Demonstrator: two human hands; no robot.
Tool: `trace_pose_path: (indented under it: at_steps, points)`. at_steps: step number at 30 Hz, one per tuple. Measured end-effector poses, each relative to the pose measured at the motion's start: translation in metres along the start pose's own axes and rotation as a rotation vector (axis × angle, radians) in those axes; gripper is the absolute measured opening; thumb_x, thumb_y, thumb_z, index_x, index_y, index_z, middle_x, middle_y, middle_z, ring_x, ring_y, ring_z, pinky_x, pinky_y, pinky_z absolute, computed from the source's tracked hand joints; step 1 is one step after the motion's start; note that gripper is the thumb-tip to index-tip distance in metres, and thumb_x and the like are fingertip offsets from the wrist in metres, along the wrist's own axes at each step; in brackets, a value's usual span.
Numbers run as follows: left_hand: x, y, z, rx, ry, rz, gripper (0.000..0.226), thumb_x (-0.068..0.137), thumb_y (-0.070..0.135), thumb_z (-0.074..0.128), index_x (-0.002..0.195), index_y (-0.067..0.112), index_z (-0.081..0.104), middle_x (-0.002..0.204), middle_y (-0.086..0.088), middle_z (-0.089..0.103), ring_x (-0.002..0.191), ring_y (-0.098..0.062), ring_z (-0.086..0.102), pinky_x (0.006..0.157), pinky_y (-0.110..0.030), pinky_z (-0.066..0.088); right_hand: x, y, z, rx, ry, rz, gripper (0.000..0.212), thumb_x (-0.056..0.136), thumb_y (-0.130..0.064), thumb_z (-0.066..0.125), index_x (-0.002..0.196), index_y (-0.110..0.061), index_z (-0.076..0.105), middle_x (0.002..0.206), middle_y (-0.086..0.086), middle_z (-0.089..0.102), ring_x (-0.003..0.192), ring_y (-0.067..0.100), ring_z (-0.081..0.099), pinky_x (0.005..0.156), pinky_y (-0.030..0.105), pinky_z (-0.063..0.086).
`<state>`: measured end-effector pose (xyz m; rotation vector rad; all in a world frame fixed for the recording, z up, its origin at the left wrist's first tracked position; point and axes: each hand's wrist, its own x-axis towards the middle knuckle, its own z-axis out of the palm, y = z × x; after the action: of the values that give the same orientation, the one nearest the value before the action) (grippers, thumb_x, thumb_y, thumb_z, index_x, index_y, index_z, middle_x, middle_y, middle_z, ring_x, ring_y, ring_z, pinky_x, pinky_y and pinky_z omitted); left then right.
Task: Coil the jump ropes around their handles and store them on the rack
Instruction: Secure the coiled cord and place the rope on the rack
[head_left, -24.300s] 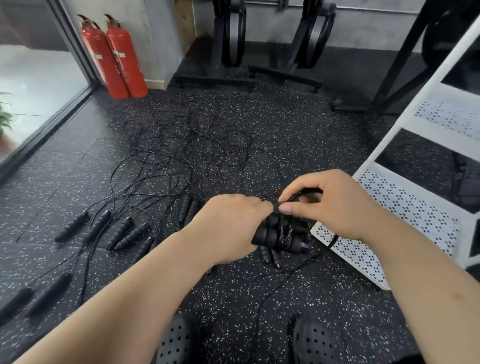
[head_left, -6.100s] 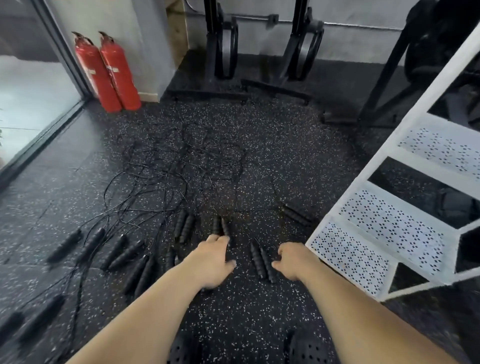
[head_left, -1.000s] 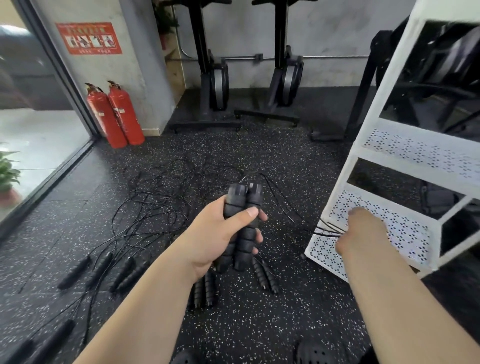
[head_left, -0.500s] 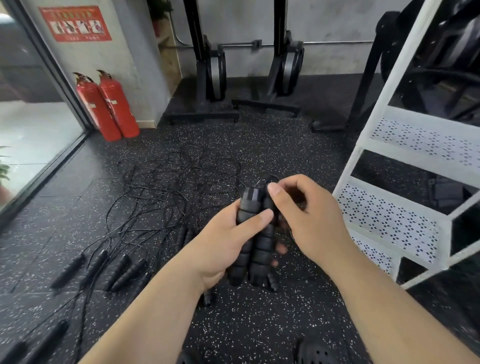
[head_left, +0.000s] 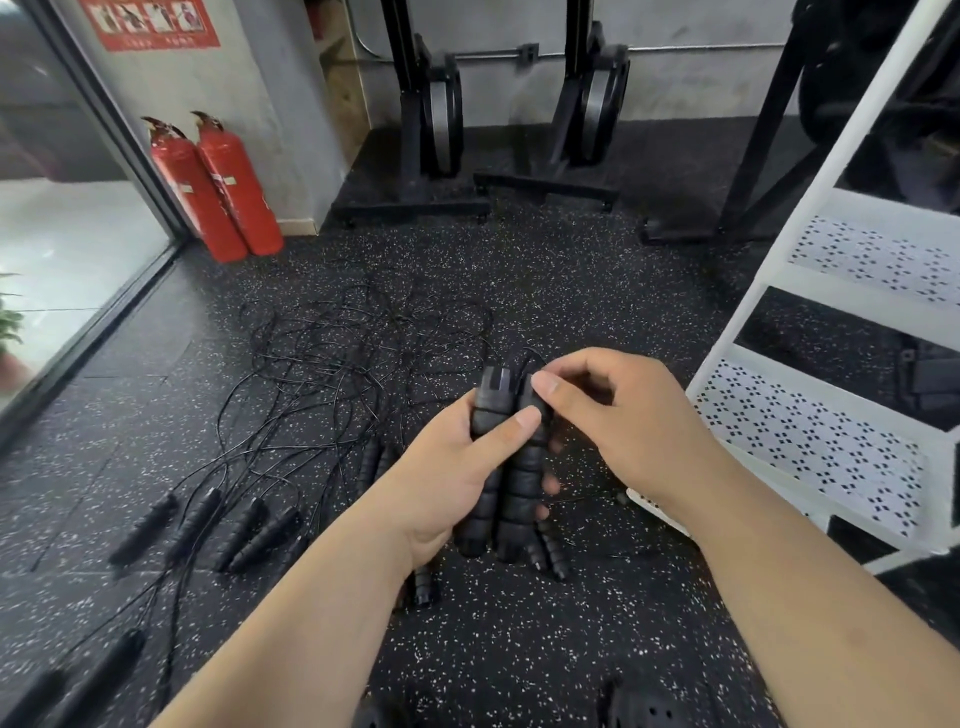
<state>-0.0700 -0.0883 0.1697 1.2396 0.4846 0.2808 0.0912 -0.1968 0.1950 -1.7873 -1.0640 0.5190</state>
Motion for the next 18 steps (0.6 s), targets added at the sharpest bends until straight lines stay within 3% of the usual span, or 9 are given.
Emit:
trace_pose_path:
  at_steps: [2,4,6,7,10,11,13,14,18]
  points:
    - [0.002,0.0,-0.002,0.008,-0.005,-0.009,0.034,0.107,0.028,0.062,0.126,0.0,0.057,0.107,-0.02,0.071,0.084,-0.033,0.067,0.078,-0.053,0.061,0.004,0.005,0.0,-0.087,0.057,-0.014,0.019,0.099,-0.047,0.068,0.115,-0.038,0.071,0.101,-0.019,0.076,0.095,-0.002,0.07,0.088,0.028,0.054]
    - [0.004,0.002,-0.006,0.003,-0.031,-0.03,0.03,0.108,0.028,0.062,0.12,0.001,0.059,0.104,-0.02,0.07,0.08,-0.032,0.065,0.076,-0.051,0.06,0.006,0.005,-0.002,-0.166,0.094,-0.091,0.033,0.102,-0.049,0.062,0.134,-0.041,0.061,0.127,-0.022,0.064,0.118,-0.006,0.061,0.1,0.027,0.051]
    - [0.003,0.005,-0.01,-0.025,-0.133,-0.065,0.028,0.109,0.028,0.061,0.116,0.001,0.06,0.103,-0.022,0.067,0.079,-0.033,0.063,0.076,-0.048,0.059,0.008,0.004,-0.003,-0.19,-0.018,-0.196,0.04,0.107,-0.047,0.056,0.146,-0.039,0.056,0.147,-0.025,0.053,0.139,-0.005,0.048,0.114,0.027,0.042]
    - [0.002,0.007,-0.011,-0.036,-0.202,-0.087,0.029,0.109,0.028,0.06,0.116,0.0,0.06,0.1,-0.022,0.067,0.077,-0.033,0.063,0.075,-0.046,0.059,0.008,0.004,-0.002,-0.151,-0.103,-0.201,0.038,0.108,-0.044,0.055,0.145,-0.038,0.058,0.148,-0.024,0.055,0.14,-0.004,0.049,0.116,0.027,0.042]
    - [-0.002,0.008,-0.013,-0.055,-0.337,-0.135,0.027,0.112,0.023,0.053,0.117,-0.003,0.056,0.093,-0.016,0.07,0.073,-0.029,0.064,0.068,-0.042,0.059,0.007,0.003,0.006,0.014,-0.25,-0.096,0.017,0.108,-0.035,0.06,0.12,-0.033,0.072,0.113,-0.013,0.075,0.102,0.013,0.074,0.093,0.042,0.06]
    - [-0.001,0.007,-0.014,-0.056,-0.355,-0.137,0.025,0.112,0.022,0.053,0.117,-0.003,0.056,0.095,-0.017,0.069,0.074,-0.03,0.063,0.068,-0.042,0.059,0.007,0.002,0.008,0.039,-0.263,-0.085,0.012,0.108,-0.033,0.061,0.111,-0.029,0.072,0.1,-0.008,0.076,0.084,0.022,0.076,0.079,0.048,0.063]
    - [-0.001,0.005,-0.017,-0.062,-0.371,-0.129,0.022,0.109,0.02,0.059,0.117,0.0,0.056,0.102,-0.022,0.066,0.077,-0.032,0.062,0.069,-0.042,0.058,0.008,0.002,0.009,0.076,-0.29,-0.086,0.013,0.108,-0.033,0.062,0.103,-0.023,0.069,0.085,0.0,0.074,0.061,0.028,0.072,0.06,0.045,0.059]
    - [-0.001,0.004,-0.019,-0.061,-0.368,-0.131,0.021,0.106,0.019,0.064,0.116,0.002,0.056,0.105,-0.024,0.065,0.077,-0.033,0.061,0.069,-0.043,0.058,0.009,0.001,0.009,0.077,-0.301,-0.096,0.014,0.107,-0.035,0.063,0.102,-0.024,0.07,0.084,0.002,0.075,0.06,0.027,0.072,0.061,0.042,0.058]
    - [-0.002,0.005,-0.022,0.033,-0.27,-0.189,0.04,0.095,0.015,0.078,0.124,0.007,0.052,0.106,-0.021,0.069,0.082,-0.039,0.07,0.074,-0.048,0.062,0.014,0.004,0.013,-0.036,-0.298,-0.098,0.015,0.104,-0.042,0.066,0.101,-0.032,0.077,0.095,-0.008,0.078,0.091,0.017,0.073,0.088,0.046,0.058]
